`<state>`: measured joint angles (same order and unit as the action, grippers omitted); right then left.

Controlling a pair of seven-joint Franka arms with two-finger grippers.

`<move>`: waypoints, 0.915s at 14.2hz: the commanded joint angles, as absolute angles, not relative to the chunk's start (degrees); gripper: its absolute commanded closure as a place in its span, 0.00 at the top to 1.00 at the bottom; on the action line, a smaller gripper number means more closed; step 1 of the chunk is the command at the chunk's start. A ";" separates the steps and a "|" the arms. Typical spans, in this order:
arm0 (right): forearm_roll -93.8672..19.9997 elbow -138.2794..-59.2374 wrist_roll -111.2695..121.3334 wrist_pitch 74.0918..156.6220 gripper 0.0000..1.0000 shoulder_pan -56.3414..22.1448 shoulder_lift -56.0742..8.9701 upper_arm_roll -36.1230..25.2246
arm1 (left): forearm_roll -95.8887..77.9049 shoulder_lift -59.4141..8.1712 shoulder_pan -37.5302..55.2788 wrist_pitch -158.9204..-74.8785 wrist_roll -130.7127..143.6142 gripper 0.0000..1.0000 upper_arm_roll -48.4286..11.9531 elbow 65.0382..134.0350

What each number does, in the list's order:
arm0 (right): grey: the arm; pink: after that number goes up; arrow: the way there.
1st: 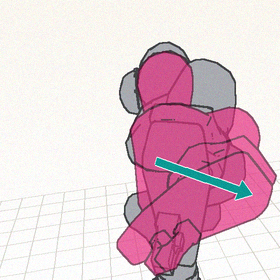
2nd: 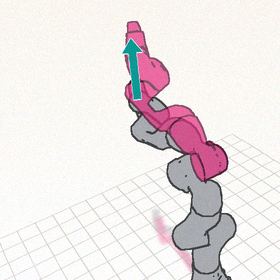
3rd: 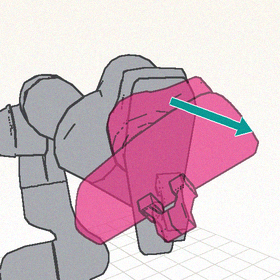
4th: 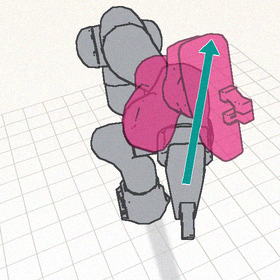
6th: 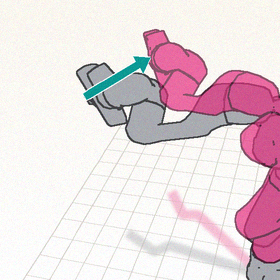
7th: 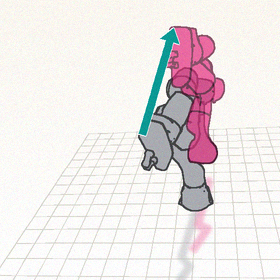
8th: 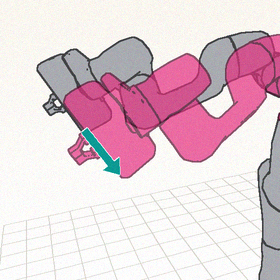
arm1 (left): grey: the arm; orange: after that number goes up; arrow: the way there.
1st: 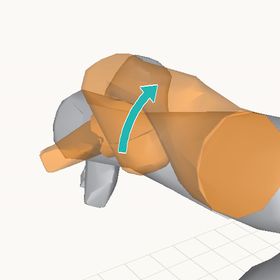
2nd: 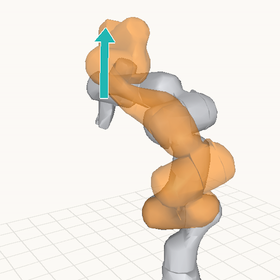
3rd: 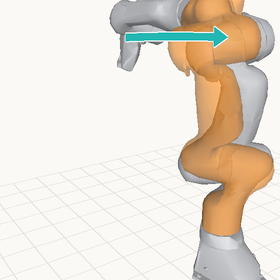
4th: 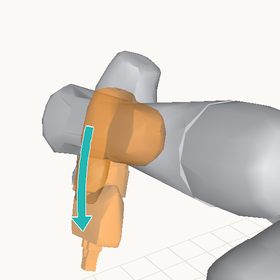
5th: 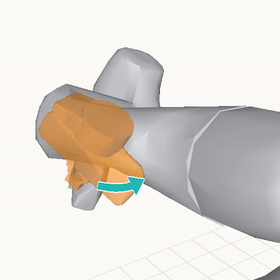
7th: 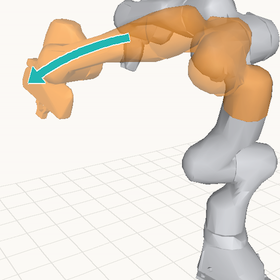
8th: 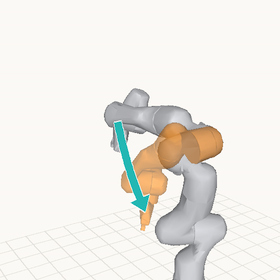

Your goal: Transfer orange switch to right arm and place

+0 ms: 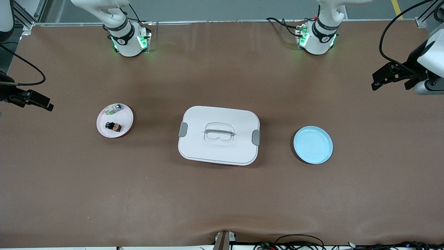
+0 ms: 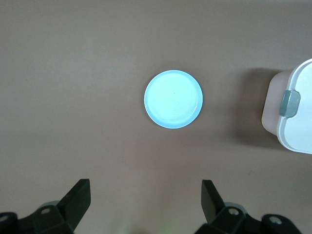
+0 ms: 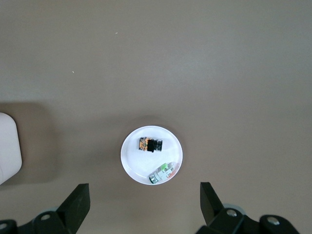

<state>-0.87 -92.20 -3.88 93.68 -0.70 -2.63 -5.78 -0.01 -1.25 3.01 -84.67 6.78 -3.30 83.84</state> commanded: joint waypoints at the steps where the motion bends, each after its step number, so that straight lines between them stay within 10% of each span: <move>1: -1.49 -92.29 -3.78 93.78 1.00 -2.02 -2.46 -7.03 | -0.26 -1.23 2.90 -83.50 6.68 1.00 -3.34 82.62; 13: -1.49 -89.74 -3.87 92.99 1.00 -1.58 -2.11 -6.94 | -0.53 -1.14 3.08 -82.89 6.50 1.00 -3.60 82.62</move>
